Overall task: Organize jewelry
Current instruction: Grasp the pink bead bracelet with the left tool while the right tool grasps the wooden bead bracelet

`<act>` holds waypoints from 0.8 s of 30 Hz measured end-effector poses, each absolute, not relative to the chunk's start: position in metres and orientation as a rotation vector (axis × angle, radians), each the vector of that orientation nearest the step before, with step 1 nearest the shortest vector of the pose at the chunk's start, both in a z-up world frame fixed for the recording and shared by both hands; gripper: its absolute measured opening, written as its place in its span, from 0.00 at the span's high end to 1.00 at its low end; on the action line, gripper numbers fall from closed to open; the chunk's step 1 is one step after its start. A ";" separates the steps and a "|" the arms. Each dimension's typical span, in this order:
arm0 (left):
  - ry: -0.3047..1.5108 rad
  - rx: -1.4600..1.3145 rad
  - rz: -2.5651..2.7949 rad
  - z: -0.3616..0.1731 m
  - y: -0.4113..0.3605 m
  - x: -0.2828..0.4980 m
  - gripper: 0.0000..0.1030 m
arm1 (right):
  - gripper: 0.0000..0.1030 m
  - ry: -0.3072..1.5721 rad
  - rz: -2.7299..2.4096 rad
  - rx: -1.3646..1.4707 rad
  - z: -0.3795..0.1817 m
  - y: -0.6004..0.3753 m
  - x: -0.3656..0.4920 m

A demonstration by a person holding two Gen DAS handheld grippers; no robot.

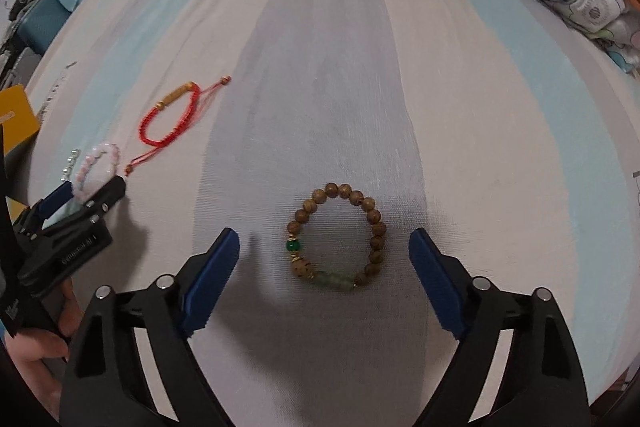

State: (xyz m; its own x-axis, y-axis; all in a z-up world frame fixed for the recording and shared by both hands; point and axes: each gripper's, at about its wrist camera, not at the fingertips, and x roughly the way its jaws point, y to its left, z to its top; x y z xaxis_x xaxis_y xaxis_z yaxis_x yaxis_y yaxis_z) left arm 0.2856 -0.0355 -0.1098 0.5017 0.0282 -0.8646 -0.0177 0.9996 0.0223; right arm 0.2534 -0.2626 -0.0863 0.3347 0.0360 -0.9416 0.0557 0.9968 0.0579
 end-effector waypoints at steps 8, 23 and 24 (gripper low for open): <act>1.045 0.032 0.017 -0.110 -0.040 0.281 0.32 | 0.62 1.282 -0.040 0.088 -0.099 -0.262 0.259; 1.055 -0.061 -0.101 -0.090 -0.036 0.269 0.80 | 0.86 1.251 -0.056 0.033 -0.086 -0.248 0.252; 1.049 -0.057 -0.105 -0.087 -0.038 0.267 0.80 | 0.86 1.241 -0.055 0.035 -0.082 -0.247 0.251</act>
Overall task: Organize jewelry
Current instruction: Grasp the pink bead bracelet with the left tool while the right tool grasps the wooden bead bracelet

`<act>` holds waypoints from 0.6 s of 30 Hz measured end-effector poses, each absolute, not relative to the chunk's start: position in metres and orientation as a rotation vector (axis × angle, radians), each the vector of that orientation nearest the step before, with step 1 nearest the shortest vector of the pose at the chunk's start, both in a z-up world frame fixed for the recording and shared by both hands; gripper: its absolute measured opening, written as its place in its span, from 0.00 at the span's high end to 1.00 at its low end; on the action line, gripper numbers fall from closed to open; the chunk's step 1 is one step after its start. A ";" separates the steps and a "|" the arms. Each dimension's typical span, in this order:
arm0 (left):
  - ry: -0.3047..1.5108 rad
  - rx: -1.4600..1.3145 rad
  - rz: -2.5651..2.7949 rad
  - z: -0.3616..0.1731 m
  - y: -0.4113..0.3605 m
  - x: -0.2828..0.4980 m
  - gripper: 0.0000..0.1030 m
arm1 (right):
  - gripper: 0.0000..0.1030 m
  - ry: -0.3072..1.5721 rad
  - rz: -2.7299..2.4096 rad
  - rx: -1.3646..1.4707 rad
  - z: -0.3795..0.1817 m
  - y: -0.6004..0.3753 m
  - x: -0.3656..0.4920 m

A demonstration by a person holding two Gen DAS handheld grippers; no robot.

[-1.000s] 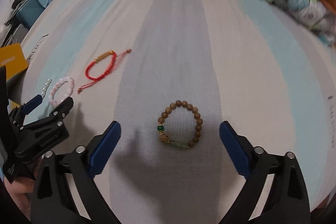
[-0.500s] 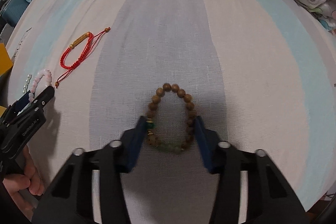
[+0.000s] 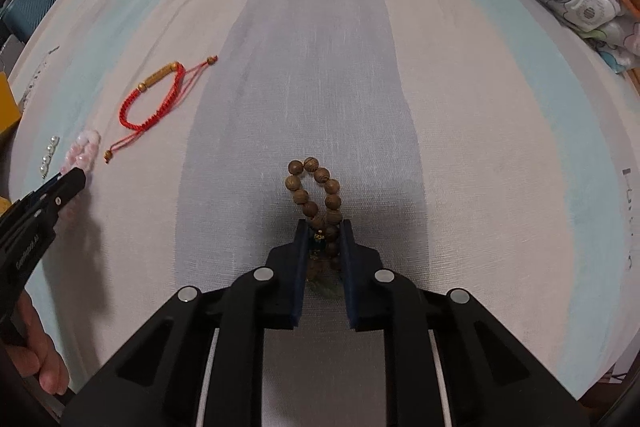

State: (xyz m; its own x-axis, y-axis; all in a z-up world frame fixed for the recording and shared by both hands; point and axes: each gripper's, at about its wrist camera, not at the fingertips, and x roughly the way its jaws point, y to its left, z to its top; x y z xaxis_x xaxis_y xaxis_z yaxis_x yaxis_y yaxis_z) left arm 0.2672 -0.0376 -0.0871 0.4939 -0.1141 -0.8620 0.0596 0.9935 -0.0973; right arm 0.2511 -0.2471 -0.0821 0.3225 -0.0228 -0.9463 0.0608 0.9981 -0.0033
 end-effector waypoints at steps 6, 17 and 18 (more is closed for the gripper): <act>1.029 -0.051 -0.126 -0.075 -0.044 0.260 0.80 | 0.86 1.211 -0.051 0.055 -0.072 -0.249 0.245; 1.002 -0.062 -0.138 -0.053 -0.044 0.252 0.80 | 0.86 1.123 -0.056 0.070 -0.041 -0.246 0.239; 0.998 -0.061 -0.137 -0.051 -0.044 0.251 0.80 | 0.86 1.112 -0.056 0.068 -0.037 -0.244 0.237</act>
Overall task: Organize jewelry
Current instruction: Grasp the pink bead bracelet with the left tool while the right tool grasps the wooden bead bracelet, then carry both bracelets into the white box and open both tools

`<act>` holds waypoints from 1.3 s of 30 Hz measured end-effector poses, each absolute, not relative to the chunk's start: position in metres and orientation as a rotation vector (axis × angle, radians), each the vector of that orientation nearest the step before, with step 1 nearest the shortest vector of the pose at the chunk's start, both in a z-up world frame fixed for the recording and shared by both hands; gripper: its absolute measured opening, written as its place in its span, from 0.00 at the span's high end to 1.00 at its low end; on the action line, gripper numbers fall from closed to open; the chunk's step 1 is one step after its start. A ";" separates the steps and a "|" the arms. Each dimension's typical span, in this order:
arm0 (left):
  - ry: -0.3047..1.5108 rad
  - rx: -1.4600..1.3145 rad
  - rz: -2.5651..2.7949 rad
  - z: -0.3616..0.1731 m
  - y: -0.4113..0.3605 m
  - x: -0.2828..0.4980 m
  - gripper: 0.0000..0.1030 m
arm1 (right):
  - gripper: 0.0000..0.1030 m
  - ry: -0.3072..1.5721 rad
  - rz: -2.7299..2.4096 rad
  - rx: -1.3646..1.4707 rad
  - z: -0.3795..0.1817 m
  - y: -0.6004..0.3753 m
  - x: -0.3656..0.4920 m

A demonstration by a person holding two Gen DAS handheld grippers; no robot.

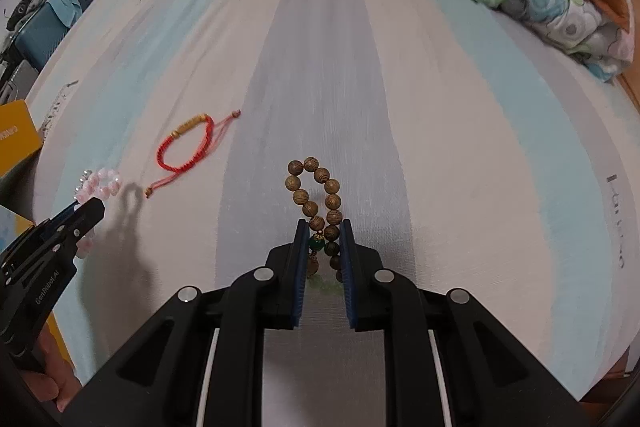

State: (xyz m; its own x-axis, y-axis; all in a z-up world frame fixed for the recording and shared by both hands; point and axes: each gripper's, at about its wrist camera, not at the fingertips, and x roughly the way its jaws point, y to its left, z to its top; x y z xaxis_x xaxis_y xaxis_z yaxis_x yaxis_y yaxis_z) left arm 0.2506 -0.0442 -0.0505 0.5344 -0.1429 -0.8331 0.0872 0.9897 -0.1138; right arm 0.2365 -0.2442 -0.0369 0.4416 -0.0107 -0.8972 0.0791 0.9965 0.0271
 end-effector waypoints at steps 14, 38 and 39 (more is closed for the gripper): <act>0.960 -0.069 -0.095 -0.005 -0.033 0.222 0.80 | 0.86 0.982 0.015 0.015 0.018 -0.214 0.225; 0.845 -0.179 0.080 0.100 0.104 0.093 0.80 | 0.86 0.846 0.292 -0.109 0.074 -0.070 0.161; 0.847 -0.184 0.092 0.101 0.111 0.088 0.80 | 0.86 0.838 0.307 -0.117 0.076 -0.060 0.156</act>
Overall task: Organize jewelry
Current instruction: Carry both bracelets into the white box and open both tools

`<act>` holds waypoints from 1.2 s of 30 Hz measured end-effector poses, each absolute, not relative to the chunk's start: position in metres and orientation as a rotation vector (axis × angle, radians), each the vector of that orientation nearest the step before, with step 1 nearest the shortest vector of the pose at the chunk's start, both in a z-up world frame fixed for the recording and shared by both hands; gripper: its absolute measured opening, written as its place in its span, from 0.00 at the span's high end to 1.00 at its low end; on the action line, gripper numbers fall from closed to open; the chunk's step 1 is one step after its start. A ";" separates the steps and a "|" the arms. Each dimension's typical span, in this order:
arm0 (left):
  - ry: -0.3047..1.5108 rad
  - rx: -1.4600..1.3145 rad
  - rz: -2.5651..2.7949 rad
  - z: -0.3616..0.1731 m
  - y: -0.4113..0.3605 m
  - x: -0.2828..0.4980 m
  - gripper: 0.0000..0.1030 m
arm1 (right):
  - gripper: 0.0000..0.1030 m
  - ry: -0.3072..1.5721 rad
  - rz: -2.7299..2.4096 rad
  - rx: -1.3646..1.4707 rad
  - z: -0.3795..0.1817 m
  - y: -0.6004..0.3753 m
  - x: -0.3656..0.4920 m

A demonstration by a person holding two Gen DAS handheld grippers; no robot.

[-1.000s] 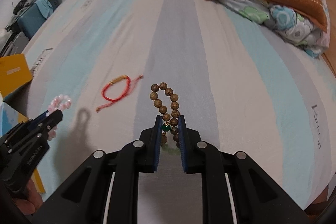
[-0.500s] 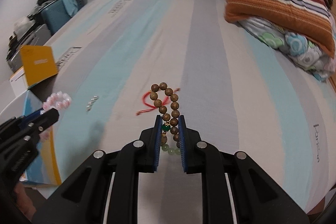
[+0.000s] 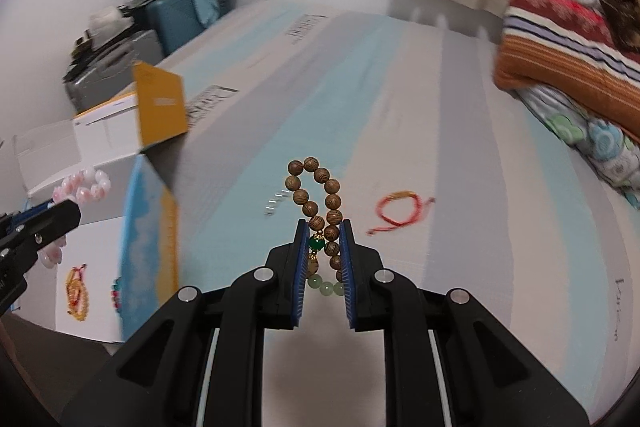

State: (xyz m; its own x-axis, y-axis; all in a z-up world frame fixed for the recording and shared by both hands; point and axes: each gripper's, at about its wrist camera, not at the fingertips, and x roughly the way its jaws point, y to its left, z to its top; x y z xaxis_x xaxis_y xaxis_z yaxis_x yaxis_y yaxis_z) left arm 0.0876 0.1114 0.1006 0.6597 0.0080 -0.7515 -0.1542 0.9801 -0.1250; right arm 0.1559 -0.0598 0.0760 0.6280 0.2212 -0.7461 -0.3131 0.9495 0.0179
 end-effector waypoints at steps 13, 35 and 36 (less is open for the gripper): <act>0.918 -0.226 0.295 0.062 0.222 0.011 0.80 | 0.86 0.772 0.573 -0.239 0.069 0.064 0.068; 0.990 -0.343 0.421 0.002 0.296 -0.021 0.80 | 0.86 0.969 0.666 -0.312 0.008 0.154 0.052; 0.998 -0.346 0.426 -0.002 0.298 -0.020 0.80 | 0.86 0.976 0.663 -0.321 0.005 0.157 0.052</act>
